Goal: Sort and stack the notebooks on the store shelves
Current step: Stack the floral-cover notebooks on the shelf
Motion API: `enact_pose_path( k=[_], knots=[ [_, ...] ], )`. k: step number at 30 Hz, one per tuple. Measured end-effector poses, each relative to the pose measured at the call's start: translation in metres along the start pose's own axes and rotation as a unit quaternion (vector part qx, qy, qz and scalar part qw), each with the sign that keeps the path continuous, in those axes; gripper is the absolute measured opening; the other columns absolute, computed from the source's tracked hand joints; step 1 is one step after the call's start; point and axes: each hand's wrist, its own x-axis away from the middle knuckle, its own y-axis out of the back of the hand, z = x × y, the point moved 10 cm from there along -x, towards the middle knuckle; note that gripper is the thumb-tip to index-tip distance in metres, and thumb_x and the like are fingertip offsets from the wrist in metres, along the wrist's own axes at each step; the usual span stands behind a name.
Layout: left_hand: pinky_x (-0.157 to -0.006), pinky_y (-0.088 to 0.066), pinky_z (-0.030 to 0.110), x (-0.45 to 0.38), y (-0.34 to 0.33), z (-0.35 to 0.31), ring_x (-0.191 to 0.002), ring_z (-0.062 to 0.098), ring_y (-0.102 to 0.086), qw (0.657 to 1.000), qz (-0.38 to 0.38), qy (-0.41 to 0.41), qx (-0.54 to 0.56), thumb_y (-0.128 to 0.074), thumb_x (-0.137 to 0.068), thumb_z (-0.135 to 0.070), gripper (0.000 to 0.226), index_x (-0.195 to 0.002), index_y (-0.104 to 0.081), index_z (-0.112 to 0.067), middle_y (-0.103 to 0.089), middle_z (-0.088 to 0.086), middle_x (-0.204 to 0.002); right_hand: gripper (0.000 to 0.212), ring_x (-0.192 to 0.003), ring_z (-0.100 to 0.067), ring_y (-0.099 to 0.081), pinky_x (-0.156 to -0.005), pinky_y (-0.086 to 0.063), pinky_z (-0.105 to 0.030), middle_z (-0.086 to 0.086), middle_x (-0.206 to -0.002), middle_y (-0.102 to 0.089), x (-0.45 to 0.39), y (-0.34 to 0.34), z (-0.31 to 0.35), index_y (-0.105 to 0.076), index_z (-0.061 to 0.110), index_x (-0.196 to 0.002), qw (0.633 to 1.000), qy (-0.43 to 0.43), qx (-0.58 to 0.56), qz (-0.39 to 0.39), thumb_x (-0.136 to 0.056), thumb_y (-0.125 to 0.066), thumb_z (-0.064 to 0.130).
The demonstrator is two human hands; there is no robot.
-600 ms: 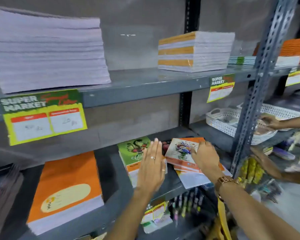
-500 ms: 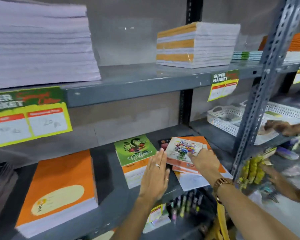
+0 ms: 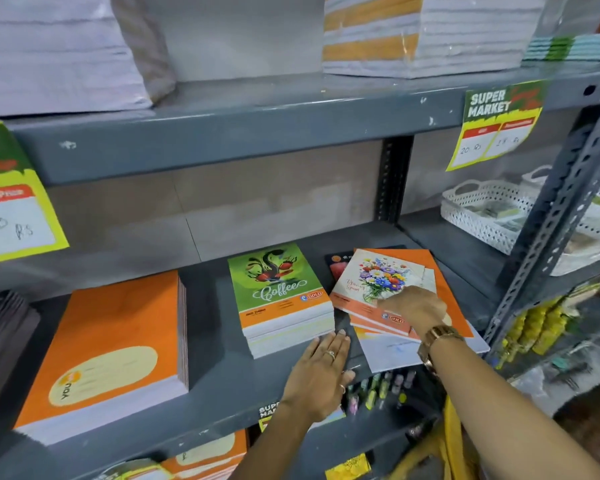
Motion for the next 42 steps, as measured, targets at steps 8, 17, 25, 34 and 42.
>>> enact_pose_path(
  k=[8, 17, 25, 34, 42],
  knots=[
    [-0.12, 0.007, 0.039, 0.015, 0.0, 0.004, -0.147, 0.018, 0.008, 1.0, 0.015, -0.007, 0.01, -0.021, -0.099, -0.04, 0.06, -0.149, 0.002, -0.016, 0.004, 0.0, -0.16, 0.027, -0.103, -0.034, -0.06, -0.086, -0.049, -0.037, -0.019, -0.117, -0.063, -0.002, 0.011, 0.003, -0.06, 0.002, -0.107, 0.953, 0.02, -0.301, 0.011, -0.087, -0.058, 0.02],
    [-0.12, 0.006, 0.039, 0.054, 0.005, 0.038, -0.147, 0.017, 0.007, 0.999, 0.025, 0.013, 0.032, -0.023, -0.1, -0.04, 0.058, -0.149, 0.001, -0.022, 0.004, -0.003, -0.16, 0.033, -0.115, -0.041, -0.052, -0.085, -0.042, -0.037, -0.026, -0.127, -0.056, 0.03, 0.087, 0.022, -0.048, -0.001, -0.123, 0.889, 0.012, -0.437, -0.135, -0.093, -0.043, 0.009],
    [-0.119, 0.007, 0.04, 0.08, 0.008, 0.059, -0.147, 0.018, 0.007, 0.998, 0.016, 0.039, 0.036, -0.022, -0.1, -0.042, 0.057, -0.149, 0.0, -0.024, 0.003, -0.004, -0.16, 0.032, -0.116, -0.041, -0.055, -0.09, -0.049, -0.043, -0.017, -0.102, -0.055, 0.057, 0.034, 0.104, -0.055, -0.003, -0.12, 0.87, 0.105, -0.481, 0.036, -0.092, -0.045, 0.007],
    [-0.119, 0.009, 0.041, 0.087, 0.008, 0.062, -0.147, 0.018, 0.008, 0.998, 0.02, 0.05, 0.029, -0.023, -0.099, -0.042, 0.058, -0.149, 0.0, -0.024, 0.003, -0.003, -0.16, 0.029, -0.102, -0.038, -0.062, -0.082, -0.051, -0.039, -0.024, -0.109, -0.067, 0.071, -0.001, 0.122, -0.065, -0.004, -0.102, 0.945, 0.13, -0.285, -0.091, -0.088, -0.058, 0.02],
    [-0.12, 0.008, 0.04, 0.074, 0.006, 0.054, -0.147, 0.018, 0.009, 0.998, 0.024, 0.053, 0.038, -0.022, -0.099, -0.044, 0.06, -0.149, 0.001, -0.02, 0.006, -0.001, -0.16, 0.042, -0.11, -0.038, -0.057, -0.089, -0.047, -0.041, -0.02, -0.117, -0.062, 0.061, 0.029, 0.077, -0.061, 0.002, -0.111, 0.966, 0.078, -0.185, -0.161, -0.084, -0.058, 0.034]
  ],
)
